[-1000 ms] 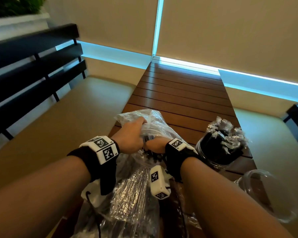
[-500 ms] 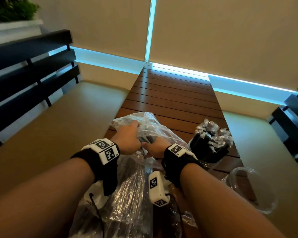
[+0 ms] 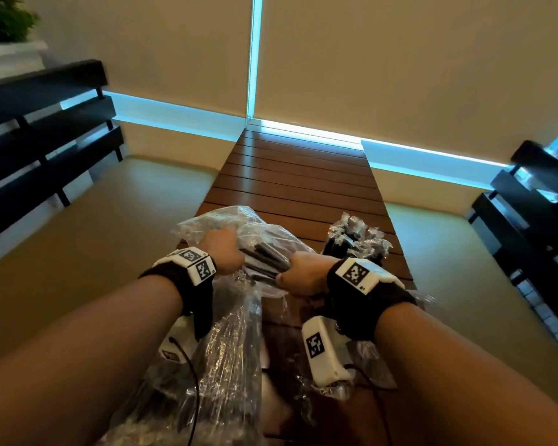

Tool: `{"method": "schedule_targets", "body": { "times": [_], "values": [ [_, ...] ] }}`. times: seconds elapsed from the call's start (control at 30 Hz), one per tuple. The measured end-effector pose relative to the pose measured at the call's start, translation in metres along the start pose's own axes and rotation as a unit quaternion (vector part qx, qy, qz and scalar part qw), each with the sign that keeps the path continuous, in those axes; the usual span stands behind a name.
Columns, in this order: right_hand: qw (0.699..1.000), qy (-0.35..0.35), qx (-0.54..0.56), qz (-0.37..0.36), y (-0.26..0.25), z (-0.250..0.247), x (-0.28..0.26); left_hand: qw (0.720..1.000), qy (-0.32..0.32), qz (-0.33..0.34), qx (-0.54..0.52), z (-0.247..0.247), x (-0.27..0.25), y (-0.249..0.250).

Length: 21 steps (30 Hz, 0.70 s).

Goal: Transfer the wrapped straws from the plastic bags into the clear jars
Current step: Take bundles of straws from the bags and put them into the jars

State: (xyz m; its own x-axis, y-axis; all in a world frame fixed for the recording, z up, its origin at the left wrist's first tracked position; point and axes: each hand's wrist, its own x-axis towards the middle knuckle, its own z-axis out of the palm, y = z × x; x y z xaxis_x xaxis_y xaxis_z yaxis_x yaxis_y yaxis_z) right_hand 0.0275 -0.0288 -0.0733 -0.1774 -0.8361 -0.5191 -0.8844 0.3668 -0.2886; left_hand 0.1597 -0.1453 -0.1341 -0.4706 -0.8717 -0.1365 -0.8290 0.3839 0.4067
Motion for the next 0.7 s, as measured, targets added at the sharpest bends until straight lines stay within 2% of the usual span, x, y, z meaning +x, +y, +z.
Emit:
{"method": "schedule_targets", "body": {
  "times": [0.23, 0.33, 0.43, 0.53, 0.6, 0.67, 0.7],
  "values": [
    [0.999, -0.027, 0.038, 0.016, 0.031, -0.035, -0.074, 0.997, -0.021, -0.020, 0.069, -0.004, -0.007, 0.021],
    [0.998, -0.013, 0.066, 0.020, 0.041, -0.053, -0.098, 0.994, -0.044, -0.022, 0.097, -0.003, -0.008, 0.028],
    [0.993, 0.012, 0.114, -0.001, 0.048, -0.066, -0.115, 0.995, -0.040, -0.022, 0.090, 0.001, -0.002, 0.028],
    [0.979, 0.088, 0.174, -0.059, 0.048, -0.071, -0.116, 0.999, -0.038, -0.022, 0.005, 0.012, 0.013, 0.022],
    [0.966, 0.155, 0.177, -0.106, 0.044, -0.066, -0.107, 0.997, 0.014, -0.018, -0.077, -0.007, -0.005, 0.039],
    [0.953, 0.227, 0.152, -0.129, 0.038, -0.057, -0.094, 0.974, 0.103, 0.017, -0.201, -0.033, -0.024, 0.061],
    [0.946, 0.255, 0.144, -0.135, 0.036, -0.052, -0.087, 0.941, 0.116, 0.056, -0.314, -0.047, -0.033, 0.068]
  ]
}}
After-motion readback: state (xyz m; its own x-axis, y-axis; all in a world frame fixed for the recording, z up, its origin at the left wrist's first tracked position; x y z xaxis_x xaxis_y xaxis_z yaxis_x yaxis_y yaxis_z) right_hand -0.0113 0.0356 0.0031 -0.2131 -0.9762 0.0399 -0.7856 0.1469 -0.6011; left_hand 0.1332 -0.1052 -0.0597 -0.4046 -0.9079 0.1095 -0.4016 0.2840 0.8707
